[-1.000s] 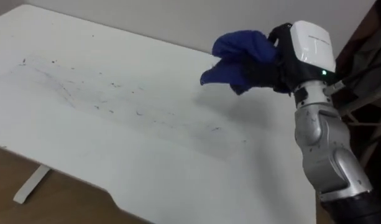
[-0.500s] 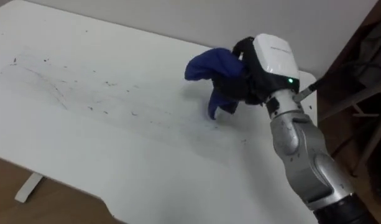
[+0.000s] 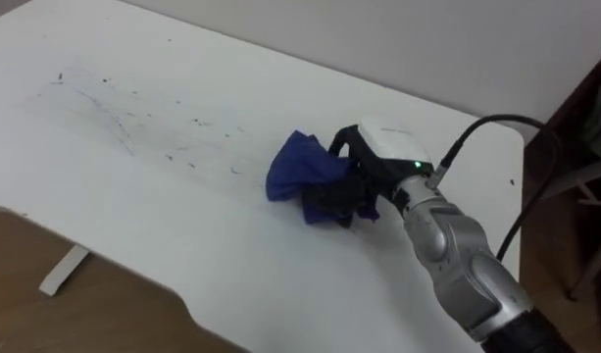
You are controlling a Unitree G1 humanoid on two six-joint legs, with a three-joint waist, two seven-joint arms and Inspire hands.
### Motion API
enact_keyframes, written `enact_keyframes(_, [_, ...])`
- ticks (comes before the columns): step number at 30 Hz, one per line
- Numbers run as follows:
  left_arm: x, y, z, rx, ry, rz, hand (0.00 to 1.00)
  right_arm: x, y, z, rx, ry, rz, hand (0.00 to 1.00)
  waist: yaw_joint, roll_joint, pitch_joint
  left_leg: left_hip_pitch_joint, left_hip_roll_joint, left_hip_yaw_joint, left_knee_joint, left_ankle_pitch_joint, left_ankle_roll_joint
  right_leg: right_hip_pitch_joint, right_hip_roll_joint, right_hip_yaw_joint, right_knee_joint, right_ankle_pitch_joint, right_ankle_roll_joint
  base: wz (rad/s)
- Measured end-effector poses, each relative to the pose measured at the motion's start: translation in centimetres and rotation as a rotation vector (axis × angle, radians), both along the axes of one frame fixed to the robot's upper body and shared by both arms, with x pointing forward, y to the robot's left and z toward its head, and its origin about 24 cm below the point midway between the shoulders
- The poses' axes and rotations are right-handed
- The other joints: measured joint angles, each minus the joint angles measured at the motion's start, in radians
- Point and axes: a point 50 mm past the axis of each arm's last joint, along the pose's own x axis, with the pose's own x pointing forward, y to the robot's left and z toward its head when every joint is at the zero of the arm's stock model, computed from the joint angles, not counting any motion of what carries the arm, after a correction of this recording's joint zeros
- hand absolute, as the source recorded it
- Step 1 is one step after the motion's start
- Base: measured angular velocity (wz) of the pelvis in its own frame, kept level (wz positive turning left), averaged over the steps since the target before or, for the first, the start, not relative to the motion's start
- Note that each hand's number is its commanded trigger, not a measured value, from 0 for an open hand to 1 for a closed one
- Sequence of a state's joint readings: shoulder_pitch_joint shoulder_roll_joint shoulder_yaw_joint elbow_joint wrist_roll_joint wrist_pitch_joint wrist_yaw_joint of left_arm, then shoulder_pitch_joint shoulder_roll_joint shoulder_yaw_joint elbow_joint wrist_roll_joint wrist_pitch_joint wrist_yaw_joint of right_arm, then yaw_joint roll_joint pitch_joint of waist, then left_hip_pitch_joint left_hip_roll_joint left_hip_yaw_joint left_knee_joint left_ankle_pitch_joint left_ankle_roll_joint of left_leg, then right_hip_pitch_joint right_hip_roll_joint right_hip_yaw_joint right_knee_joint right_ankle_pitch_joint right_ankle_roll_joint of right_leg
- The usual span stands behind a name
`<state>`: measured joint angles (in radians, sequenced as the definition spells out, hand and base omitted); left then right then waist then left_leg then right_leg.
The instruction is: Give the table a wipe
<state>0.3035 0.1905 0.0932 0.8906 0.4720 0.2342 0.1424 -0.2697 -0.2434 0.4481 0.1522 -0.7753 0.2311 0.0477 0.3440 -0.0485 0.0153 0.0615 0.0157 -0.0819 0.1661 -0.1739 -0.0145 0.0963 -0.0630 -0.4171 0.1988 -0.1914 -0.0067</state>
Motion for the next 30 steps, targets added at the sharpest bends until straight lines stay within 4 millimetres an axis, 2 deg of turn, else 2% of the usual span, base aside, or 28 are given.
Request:
enact_keyframes(5, [0.1, -0.1, 0.0, 0.000, -0.003, -0.001, 0.00, -0.5, -0.5, -0.5, 0.009, 0.015, -0.017, 0.00, -0.021, 0.000, -0.0069, 0.003, -0.003, 0.000, 0.000, 0.000, 0.000, 0.008, -0.001, 0.000, -0.012, 0.001, 0.003, 0.00])
enact_keyframes(7, [0.2, -0.1, 0.0, 0.000, -0.007, -0.002, 0.00, -0.8, -0.9, -0.9, 0.016, 0.024, -0.031, 0.00, -0.039, 0.002, -0.0097, 0.003, -0.004, -0.001, 0.000, 0.000, 0.001, 0.007, -0.003, 0.000, -0.012, 0.001, 0.004, 0.00])
enact_keyframes(10, [0.6, -0.1, 0.0, 0.001, -0.022, -0.005, 0.00, -1.0, -1.5, -1.0, 0.031, 0.020, -0.051, 0.00, -0.059, 0.010, -0.0107, -0.001, -0.006, 0.001, -0.001, 0.000, 0.001, 0.006, -0.004, 0.002, -0.011, 0.001, 0.005, 0.00])
enact_keyframes(15, [0.8, -0.3, 0.0, -0.007, -0.048, -0.016, 0.00, -1.0, -3.0, -0.7, 0.068, -0.003, -0.104, 0.00, -0.074, 0.019, -0.0145, 0.004, -0.004, 0.011, -0.005, -0.001, 0.002, 0.004, -0.004, 0.009, -0.007, 0.002, 0.006, -0.04])
enact_keyframes(20, [0.0, -0.3, 0.0, -0.009, -0.034, -0.011, 0.00, -0.7, -4.0, 0.5, 0.169, -0.068, -0.141, 0.00, -0.121, 0.023, -0.0162, 0.007, -0.004, 0.013, -0.003, -0.001, 0.003, 0.007, -0.004, 0.011, -0.005, 0.002, 0.007, 0.00])
enact_keyframes(24, [-0.5, -0.6, -0.1, -0.022, -0.039, 0.014, 0.00, -1.3, -6.6, 1.5, 0.227, -0.158, -0.246, 0.00, -0.133, 0.026, -0.0185, 0.019, -0.003, 0.026, -0.008, -0.001, 0.003, 0.008, -0.004, 0.026, 0.001, 0.002, 0.007, -0.09])
enact_keyframes(25, [-0.7, -0.6, -0.1, -0.023, -0.036, 0.022, 0.00, -1.3, -7.2, 1.9, 0.237, -0.183, -0.266, 0.00, -0.156, 0.025, -0.0192, 0.019, -0.003, 0.026, -0.008, -0.001, 0.003, 0.009, -0.005, 0.028, 0.002, 0.002, 0.007, 0.00])
enact_keyframes(28, [-1.1, -0.3, 0.0, -0.020, -0.044, 0.046, 0.00, -1.4, -9.4, 2.7, 0.264, -0.253, -0.344, 0.00, -0.192, 0.025, -0.0186, 0.019, -0.004, 0.032, -0.005, -0.001, 0.004, 0.007, -0.007, 0.032, 0.006, 0.002, 0.008, -0.03])
enact_keyframes(30, [-1.3, 0.0, 0.1, -0.014, -0.049, 0.064, 0.00, -1.7, -11.0, 3.0, 0.270, -0.281, -0.396, 0.00, -0.207, 0.021, -0.0209, 0.021, -0.004, 0.043, -0.005, 0.000, 0.005, 0.006, -0.009, 0.034, 0.008, 0.002, 0.008, -0.06])
